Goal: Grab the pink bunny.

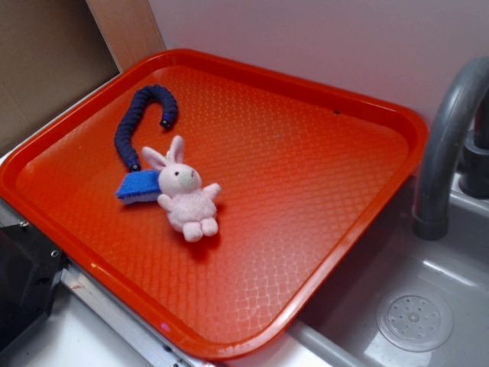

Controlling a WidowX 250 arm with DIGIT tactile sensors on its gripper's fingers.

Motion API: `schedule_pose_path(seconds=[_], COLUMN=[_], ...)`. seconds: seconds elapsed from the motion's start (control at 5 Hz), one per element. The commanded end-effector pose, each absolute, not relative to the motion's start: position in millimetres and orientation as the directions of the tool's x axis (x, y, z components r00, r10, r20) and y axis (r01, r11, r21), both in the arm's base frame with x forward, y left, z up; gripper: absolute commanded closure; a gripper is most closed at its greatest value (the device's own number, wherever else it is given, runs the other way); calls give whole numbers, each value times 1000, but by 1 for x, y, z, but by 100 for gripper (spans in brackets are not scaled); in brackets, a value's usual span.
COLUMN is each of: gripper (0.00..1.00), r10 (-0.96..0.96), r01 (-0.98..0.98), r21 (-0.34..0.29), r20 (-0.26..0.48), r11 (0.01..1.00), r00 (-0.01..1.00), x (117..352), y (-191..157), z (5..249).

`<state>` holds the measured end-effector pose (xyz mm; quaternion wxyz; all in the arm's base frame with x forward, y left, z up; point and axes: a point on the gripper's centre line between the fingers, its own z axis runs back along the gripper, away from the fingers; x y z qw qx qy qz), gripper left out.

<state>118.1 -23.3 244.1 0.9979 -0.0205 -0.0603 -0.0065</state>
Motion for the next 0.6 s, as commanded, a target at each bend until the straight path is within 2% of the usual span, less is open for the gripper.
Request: schedule_pose_path(seconds=[0.0,0.2,0.4], gripper=[0,0,0], r10=[-10,97,208], r01=[15,-89,-198], r21=[-40,-72,-81], r20=[121,122,136], r11=[999,993,977], r00=[993,988,969], x=[118,129,146], y=[-23,-34,-48], z=[244,232,210])
